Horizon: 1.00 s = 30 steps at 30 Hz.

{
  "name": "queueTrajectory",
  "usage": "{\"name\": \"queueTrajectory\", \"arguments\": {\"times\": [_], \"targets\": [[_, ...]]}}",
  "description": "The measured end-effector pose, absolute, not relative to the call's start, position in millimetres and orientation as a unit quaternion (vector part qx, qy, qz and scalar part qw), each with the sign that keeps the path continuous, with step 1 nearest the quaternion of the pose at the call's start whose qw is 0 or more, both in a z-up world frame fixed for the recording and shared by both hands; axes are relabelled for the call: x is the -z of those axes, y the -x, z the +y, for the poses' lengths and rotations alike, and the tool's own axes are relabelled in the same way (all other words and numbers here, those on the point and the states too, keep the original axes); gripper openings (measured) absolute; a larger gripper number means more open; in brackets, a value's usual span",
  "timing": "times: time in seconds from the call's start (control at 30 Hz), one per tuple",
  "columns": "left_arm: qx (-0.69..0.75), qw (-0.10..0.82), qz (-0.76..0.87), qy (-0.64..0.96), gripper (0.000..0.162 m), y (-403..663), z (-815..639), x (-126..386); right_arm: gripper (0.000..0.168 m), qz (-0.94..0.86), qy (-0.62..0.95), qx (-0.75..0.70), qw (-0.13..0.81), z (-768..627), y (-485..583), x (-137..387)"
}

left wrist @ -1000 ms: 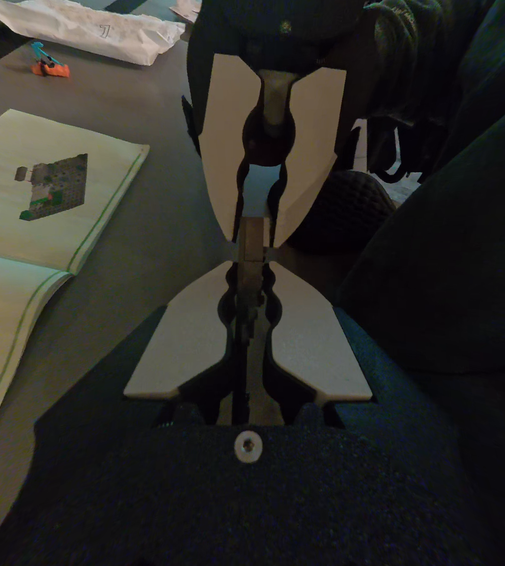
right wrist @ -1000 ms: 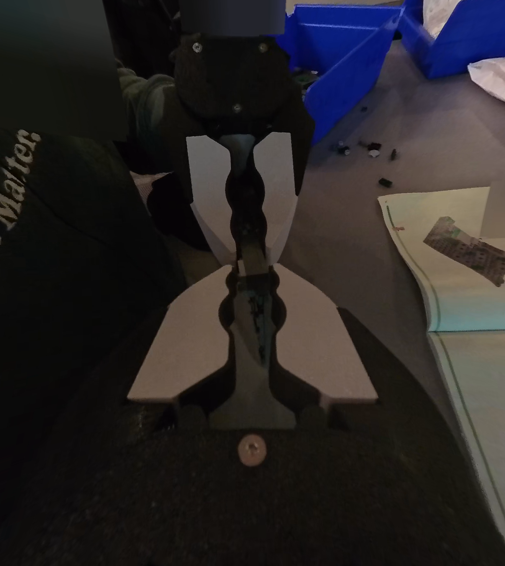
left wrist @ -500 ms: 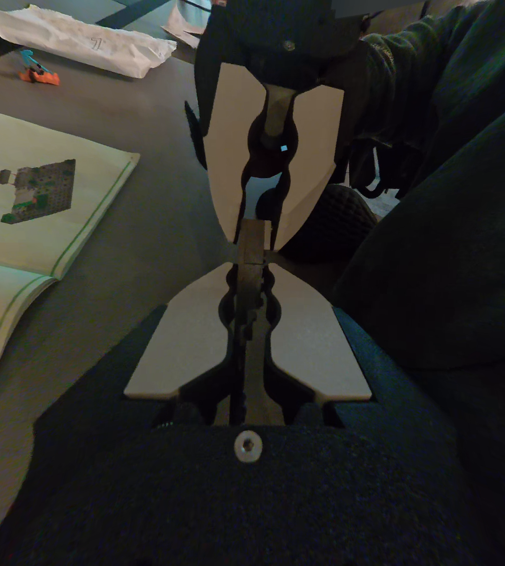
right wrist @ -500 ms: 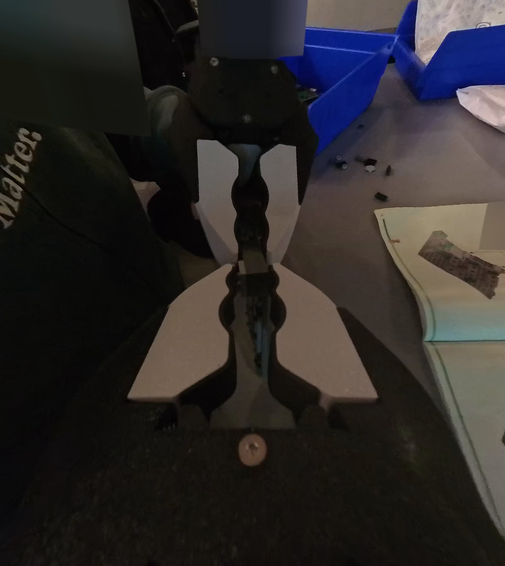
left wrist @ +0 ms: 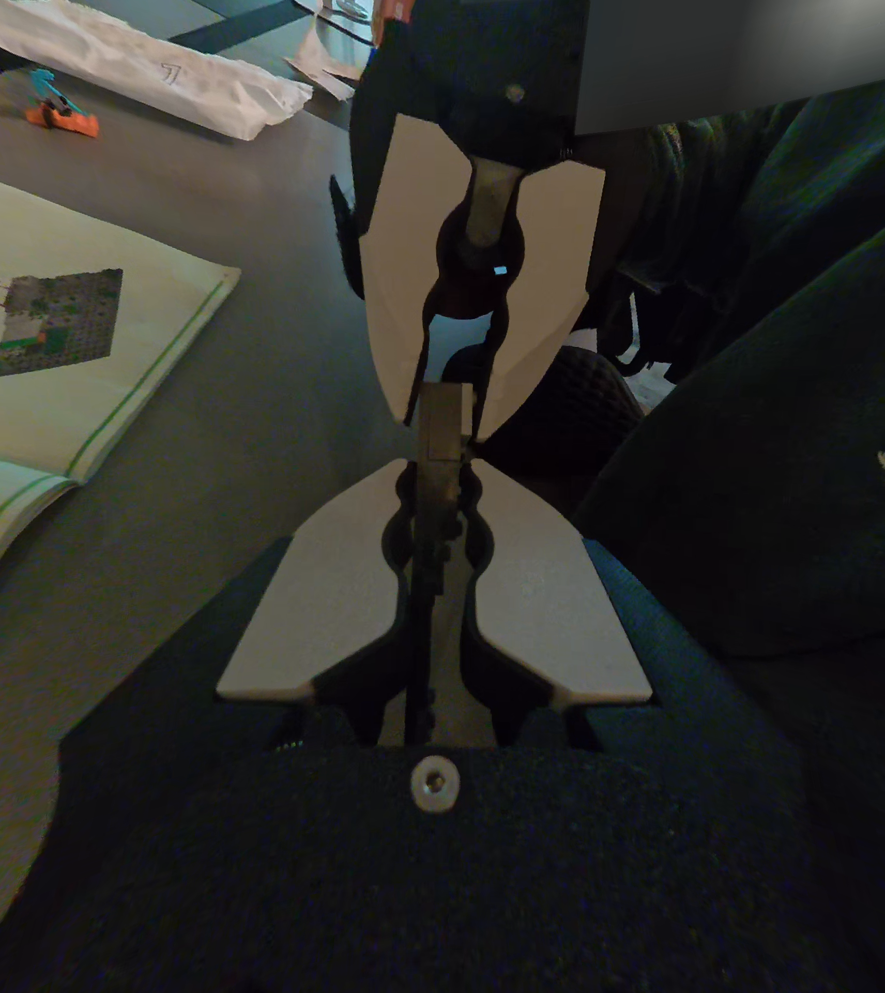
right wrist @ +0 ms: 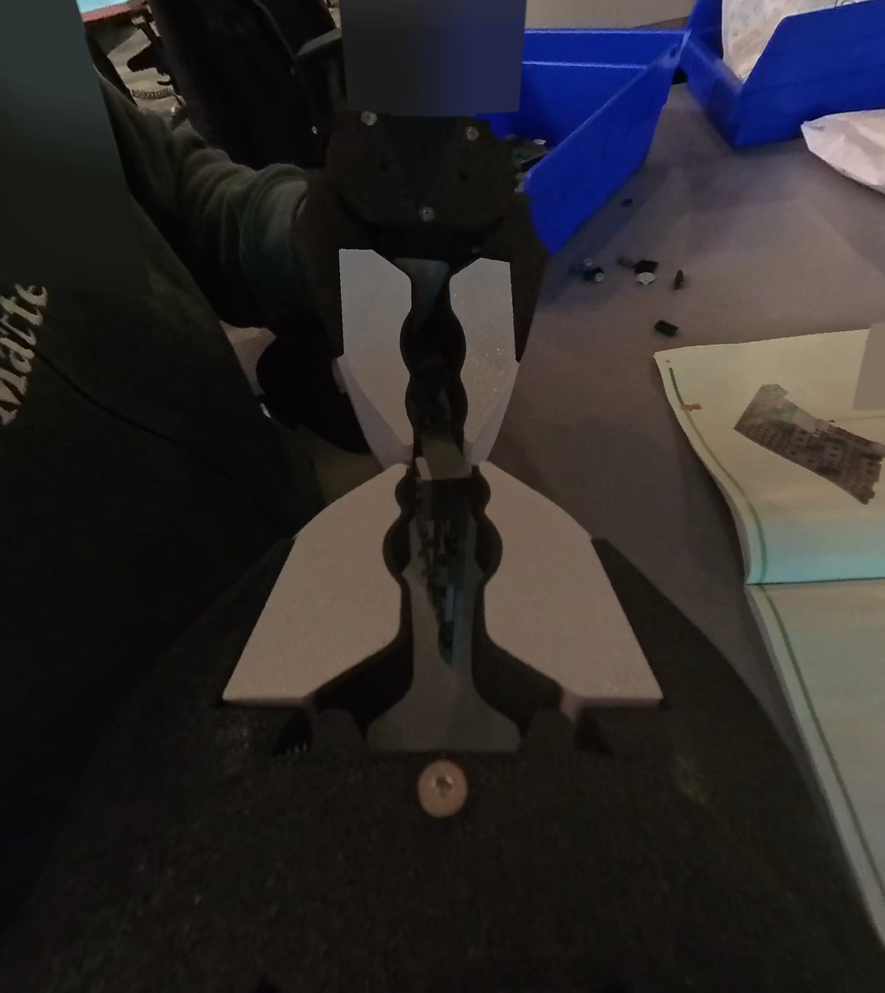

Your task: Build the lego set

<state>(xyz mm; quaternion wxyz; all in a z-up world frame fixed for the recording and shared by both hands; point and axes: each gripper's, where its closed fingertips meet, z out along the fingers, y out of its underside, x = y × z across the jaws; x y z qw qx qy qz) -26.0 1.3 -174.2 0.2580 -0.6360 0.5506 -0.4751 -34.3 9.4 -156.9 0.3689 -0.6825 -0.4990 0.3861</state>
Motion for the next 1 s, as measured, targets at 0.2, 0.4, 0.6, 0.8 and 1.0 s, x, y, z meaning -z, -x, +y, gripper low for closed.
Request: {"name": "queueTrajectory", "arguments": {"times": [0.2, 0.4, 0.6, 0.8, 1.0], "targets": [[0.474, 0.258, 0.549, 0.639, 0.016, 27, 3, 174, 0.019, -0.479, 0.692, -0.406, 0.357, 11, 36, 158], [0.415, 0.315, 0.554, 0.649, 0.028, 40, 19, 172, 0.019, -0.375, 0.736, -0.47, 0.313, 28, 26, 163], [0.395, 0.364, 0.503, 0.677, 0.026, 72, 46, 171, 0.018, -0.234, 0.785, -0.504, 0.275, 60, 8, 187], [0.348, 0.376, 0.508, 0.693, 0.046, 87, 53, 204, 0.019, -0.144, 0.809, -0.512, 0.249, 84, -3, 212], [0.286, 0.363, 0.553, 0.694, 0.057, 81, 57, 238, 0.02, -0.139, 0.829, -0.495, 0.22, 95, -4, 234]]}}
